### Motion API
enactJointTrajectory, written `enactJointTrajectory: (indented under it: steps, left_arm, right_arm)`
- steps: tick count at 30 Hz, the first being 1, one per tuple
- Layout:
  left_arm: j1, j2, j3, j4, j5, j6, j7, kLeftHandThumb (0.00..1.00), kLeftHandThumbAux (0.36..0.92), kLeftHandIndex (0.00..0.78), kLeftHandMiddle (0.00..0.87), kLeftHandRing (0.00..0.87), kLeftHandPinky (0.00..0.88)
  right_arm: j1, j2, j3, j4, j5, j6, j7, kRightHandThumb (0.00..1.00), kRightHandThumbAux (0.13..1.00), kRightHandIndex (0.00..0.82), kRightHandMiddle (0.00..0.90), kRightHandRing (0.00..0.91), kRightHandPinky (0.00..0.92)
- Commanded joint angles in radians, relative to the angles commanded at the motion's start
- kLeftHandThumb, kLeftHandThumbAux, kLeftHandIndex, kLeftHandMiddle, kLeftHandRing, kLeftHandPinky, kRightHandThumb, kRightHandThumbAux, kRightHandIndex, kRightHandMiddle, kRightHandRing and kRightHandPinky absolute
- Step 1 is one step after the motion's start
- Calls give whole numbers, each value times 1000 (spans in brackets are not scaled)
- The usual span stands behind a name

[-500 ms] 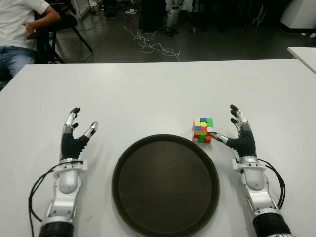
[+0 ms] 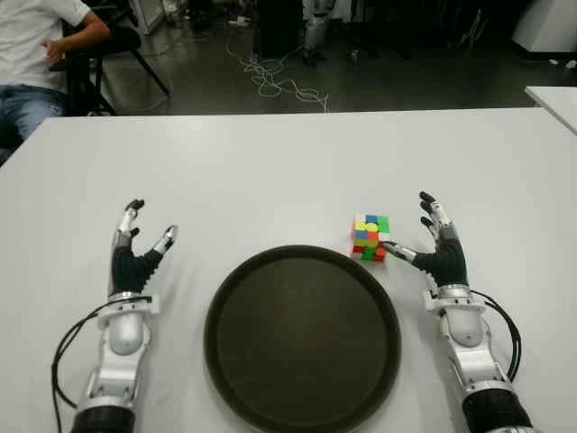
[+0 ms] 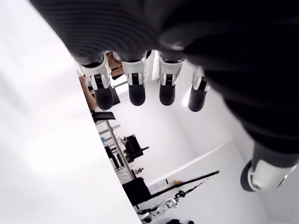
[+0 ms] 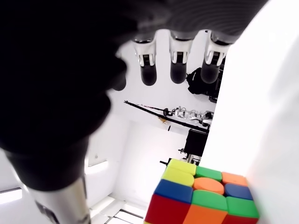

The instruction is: Pick up the Rubik's Cube and put it in the plate

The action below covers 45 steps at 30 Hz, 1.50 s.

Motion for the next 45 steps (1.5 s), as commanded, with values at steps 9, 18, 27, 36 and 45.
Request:
enactJointTrajectory:
  steps: [9,18,27,36,45]
  left_arm:
    - [-3,6,-5,3,-15,16,-17,0,544,0,0,0,0]
    - [6,8,-7,-14,-7,5,-14,0,551,0,0,0,8]
    - [6,2,-11,-15,-10,-14,-18,0,554,0,0,0,19]
    - [15,-13,-9,-50,-33,2,-34,0,544,0,0,0,5]
    - [18,-6,-17,-52,-6,3,-20,0,538,0,0,0,0]
  right_arm:
    - [3,4,0,-15,0,12,-5,0,839,0,0,0,0]
    - [5,0,2,-28,-3,26,-4,0,839,0,0,0,0]
    - [5,-4,1,-34,-11,34,-13,0,828,0,0,0,0]
    - [-60,-87,-22,-25,-74,55,-51,0,816,9,3,0,0]
    - [-121,-168,9,34,-164,42,-79,0,792,52,44,37,25]
